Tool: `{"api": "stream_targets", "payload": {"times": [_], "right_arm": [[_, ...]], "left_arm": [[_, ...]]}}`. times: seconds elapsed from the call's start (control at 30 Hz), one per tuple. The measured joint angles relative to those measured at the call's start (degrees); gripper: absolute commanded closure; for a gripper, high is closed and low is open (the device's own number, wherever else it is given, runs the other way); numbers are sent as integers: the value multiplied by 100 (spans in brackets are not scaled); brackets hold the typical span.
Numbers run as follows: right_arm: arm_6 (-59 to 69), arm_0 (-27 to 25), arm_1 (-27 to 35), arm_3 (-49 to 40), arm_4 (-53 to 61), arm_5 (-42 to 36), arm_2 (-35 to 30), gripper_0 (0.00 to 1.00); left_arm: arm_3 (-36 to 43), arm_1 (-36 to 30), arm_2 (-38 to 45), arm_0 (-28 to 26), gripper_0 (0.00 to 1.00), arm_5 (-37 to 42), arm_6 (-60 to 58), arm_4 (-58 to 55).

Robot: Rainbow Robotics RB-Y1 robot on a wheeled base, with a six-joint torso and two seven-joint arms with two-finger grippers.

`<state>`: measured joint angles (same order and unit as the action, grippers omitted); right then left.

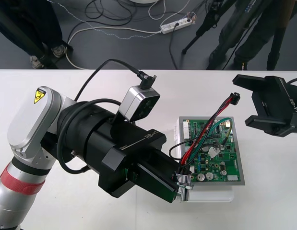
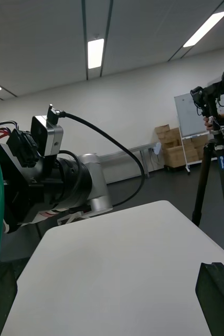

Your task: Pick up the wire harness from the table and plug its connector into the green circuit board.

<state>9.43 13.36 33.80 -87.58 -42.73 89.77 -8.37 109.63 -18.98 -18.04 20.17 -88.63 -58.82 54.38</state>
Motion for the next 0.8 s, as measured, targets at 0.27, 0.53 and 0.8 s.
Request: {"api": "stream_targets", "payload": {"times": [0.27, 0.53, 0.8], "right_arm": [[708, 70, 52, 0, 251, 0, 196, 0], [1013, 121, 51, -26, 416, 0, 217, 0], [1576, 122, 43, -287, 825, 0, 380, 0]], "left_arm": [[-1, 43, -10, 0, 100, 0, 4, -75], [-3, 123, -75, 0, 100, 0, 95, -100], [-5, 136, -86, 0, 100, 0, 294, -111]]}}
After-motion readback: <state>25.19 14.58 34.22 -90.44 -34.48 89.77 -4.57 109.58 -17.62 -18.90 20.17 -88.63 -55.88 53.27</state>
